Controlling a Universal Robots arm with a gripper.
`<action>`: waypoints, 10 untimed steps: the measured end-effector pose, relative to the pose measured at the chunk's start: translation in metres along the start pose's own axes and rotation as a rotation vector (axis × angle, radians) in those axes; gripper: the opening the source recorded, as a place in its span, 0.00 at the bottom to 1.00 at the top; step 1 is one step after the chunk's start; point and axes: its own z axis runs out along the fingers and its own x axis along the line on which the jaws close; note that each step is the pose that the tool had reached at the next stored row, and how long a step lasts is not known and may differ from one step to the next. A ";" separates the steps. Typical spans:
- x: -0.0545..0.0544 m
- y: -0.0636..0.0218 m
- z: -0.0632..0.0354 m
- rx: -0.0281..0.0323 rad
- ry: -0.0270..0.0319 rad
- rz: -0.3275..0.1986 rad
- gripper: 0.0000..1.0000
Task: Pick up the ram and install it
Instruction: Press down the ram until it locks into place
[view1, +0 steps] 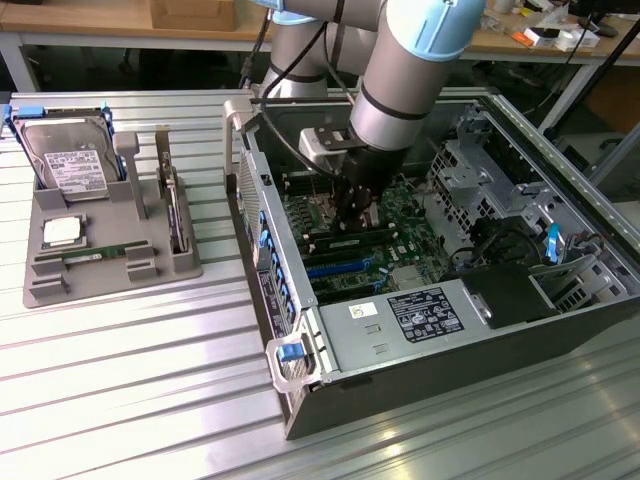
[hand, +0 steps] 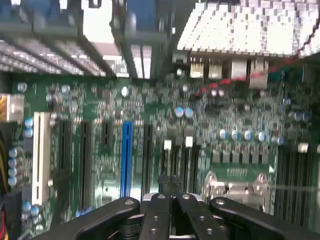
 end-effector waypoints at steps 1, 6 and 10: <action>0.001 -0.0132 -0.0005 -0.0023 -0.0001 0.000 0.10; 0.003 -0.0672 -0.0028 -0.0168 -0.0008 0.001 0.10; 0.005 -0.1118 -0.0047 -0.0285 -0.0021 0.001 0.10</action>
